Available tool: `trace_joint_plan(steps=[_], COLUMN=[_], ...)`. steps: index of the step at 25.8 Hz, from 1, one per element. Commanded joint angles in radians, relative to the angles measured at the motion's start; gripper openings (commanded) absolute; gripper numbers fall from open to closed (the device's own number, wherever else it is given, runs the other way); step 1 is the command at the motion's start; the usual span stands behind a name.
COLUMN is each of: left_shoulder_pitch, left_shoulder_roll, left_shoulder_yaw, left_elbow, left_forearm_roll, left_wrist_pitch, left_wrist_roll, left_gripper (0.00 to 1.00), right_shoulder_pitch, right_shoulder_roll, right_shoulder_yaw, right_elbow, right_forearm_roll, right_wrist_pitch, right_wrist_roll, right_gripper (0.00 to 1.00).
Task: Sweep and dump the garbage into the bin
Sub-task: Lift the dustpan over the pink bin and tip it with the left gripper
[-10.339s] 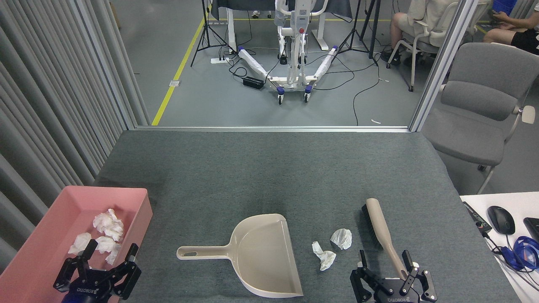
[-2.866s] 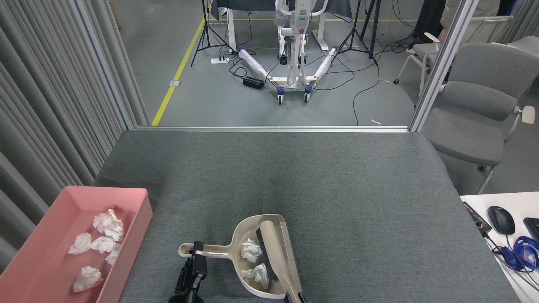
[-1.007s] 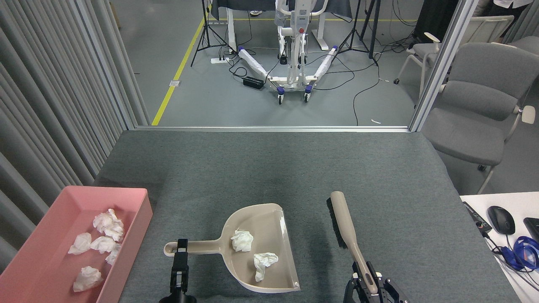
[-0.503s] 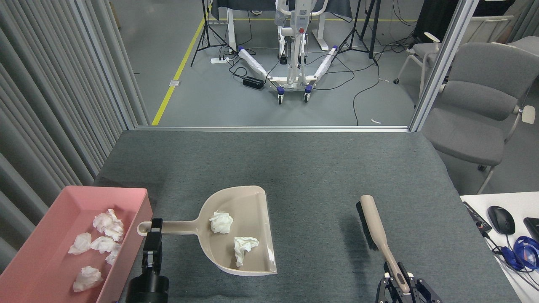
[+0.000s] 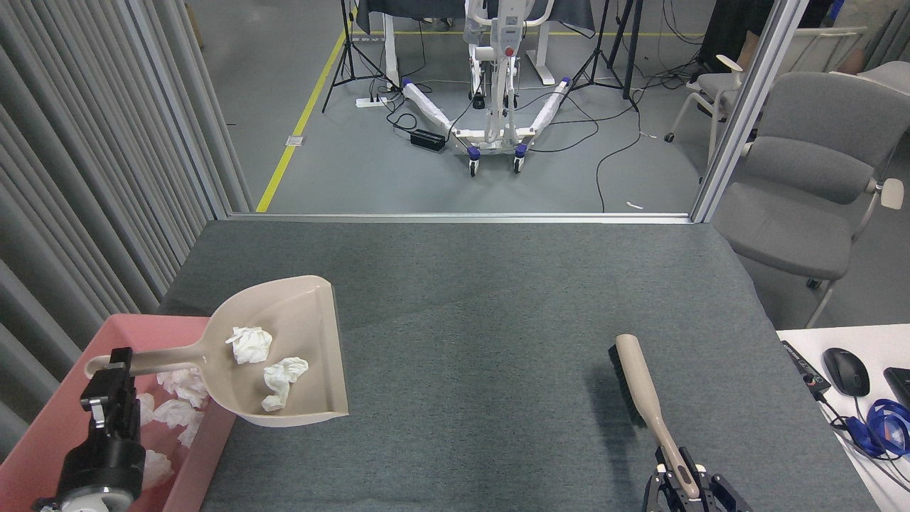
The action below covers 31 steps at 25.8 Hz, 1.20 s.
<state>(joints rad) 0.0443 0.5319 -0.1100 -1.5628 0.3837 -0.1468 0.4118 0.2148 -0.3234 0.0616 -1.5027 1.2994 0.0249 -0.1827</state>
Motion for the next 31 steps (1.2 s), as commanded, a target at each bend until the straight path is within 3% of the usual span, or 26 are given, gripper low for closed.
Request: trace_joint_plan(steps=[1,6,10,19,20,23,28,30,31], left_shoulder_pitch=[0.006,0.046,0.046,0.046,0.043,0.040,0.040,0.029,0.028], left_shoulder_roll=[0.091,0.217,0.278,0.358,0.362,0.375,0.378,0.387,0.399], left_shoulder_yaw=[0.050,0.153,0.174,0.181,0.181,0.181,0.201,0.202,0.204], left_elbow=[0.003,0.056,0.207,0.365,0.366,0.366,0.363,0.362,0.354], left_forearm_roll=[0.052,0.047,0.043,0.020,-0.008,-0.164,-0.325,-0.437,-0.497], left_wrist_pitch=[0.029,0.016,-0.048,-0.129,-0.128,-0.123,-0.119,-0.100,-0.066], left_wrist_roll=[0.001,-0.008,-0.027,-0.030,-0.030,-0.028,-0.008,0.022,0.030], left_gripper=[0.06,0.06,0.06,0.08,0.08,0.25,0.11,0.00,0.00], right_shoulder_pitch=[-0.014,-0.017,-0.037,-0.055,-0.055,-0.057,-0.057,-0.057,-0.057], right_shoulder_roll=[-0.014,-0.002,0.000,0.004,0.003,0.006,0.007,0.007,0.007], right_shoulder_yaw=[-0.011,-0.008,-0.005,-0.002,-0.002,0.000,0.000,0.000,0.000], right_elbow=[0.021,0.039,0.064,0.091,0.091,0.096,0.096,0.096,0.096], right_forearm_roll=[-0.017,-0.018,-0.022,-0.023,-0.023,-0.023,-0.023,-0.023,-0.023], right_wrist_pitch=[0.000,0.000,0.000,0.000,0.000,0.000,0.000,0.000,-0.002], right_wrist_roll=[0.000,0.000,0.000,0.000,0.000,0.000,0.000,0.000,-0.001], right_gripper=[0.02,0.02,0.02,0.02,0.02,0.06,0.09,0.10,0.12])
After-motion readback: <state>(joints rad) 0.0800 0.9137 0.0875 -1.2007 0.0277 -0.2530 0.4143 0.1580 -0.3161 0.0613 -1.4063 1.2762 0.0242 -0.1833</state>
